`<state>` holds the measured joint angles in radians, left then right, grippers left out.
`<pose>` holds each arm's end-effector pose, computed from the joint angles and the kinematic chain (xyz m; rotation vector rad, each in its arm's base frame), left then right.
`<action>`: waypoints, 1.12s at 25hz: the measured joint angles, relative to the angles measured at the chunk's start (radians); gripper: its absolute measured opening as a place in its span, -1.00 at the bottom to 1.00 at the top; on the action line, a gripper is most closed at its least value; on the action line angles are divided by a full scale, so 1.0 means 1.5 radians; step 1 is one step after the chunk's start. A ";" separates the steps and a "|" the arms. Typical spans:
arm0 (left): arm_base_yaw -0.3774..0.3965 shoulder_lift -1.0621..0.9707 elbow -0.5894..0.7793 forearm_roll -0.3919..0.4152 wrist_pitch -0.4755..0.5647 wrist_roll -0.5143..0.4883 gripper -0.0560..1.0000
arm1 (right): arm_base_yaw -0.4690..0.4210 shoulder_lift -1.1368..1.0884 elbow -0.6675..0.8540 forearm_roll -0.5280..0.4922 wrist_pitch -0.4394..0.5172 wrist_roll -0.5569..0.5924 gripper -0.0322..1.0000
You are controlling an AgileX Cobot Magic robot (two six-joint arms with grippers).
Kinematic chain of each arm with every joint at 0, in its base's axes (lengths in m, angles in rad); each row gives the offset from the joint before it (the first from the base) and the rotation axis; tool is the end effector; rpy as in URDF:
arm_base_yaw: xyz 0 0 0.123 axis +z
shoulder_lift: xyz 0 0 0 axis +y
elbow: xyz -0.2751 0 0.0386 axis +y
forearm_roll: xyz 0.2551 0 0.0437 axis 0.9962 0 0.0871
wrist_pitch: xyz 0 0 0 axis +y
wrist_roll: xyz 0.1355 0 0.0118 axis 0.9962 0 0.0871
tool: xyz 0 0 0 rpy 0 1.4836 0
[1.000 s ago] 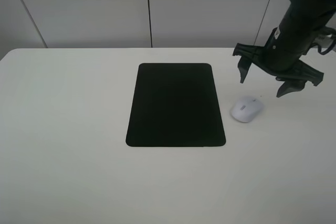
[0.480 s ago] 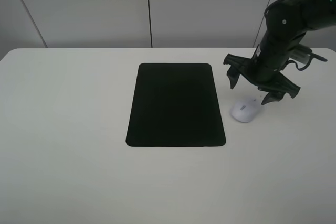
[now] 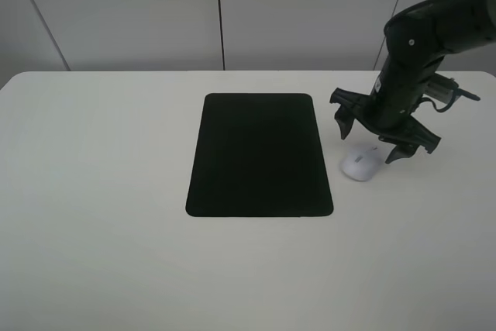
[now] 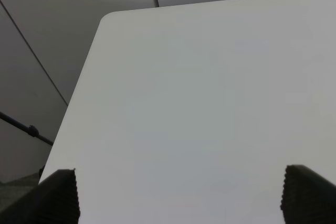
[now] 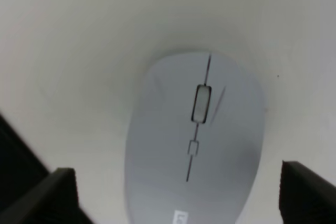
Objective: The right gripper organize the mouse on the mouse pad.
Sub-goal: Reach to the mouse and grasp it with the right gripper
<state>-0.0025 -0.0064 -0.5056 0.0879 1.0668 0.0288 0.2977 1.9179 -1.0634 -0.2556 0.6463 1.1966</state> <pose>0.0468 0.0103 0.2619 0.0269 2.0372 0.1216 0.3440 0.0839 0.0724 1.0074 2.7320 -0.0266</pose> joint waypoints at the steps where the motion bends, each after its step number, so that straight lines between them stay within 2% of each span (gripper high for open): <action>1: 0.000 0.000 0.000 0.000 0.000 0.000 0.60 | 0.000 0.006 0.000 0.001 0.000 0.003 0.53; 28: 0.000 0.000 0.000 0.000 0.000 0.000 0.60 | 0.000 0.061 0.000 0.016 -0.035 0.007 0.53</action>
<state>-0.0025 -0.0064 -0.5056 0.0879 1.0668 0.0288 0.2977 2.0094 -1.0634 -0.2316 0.5942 1.2072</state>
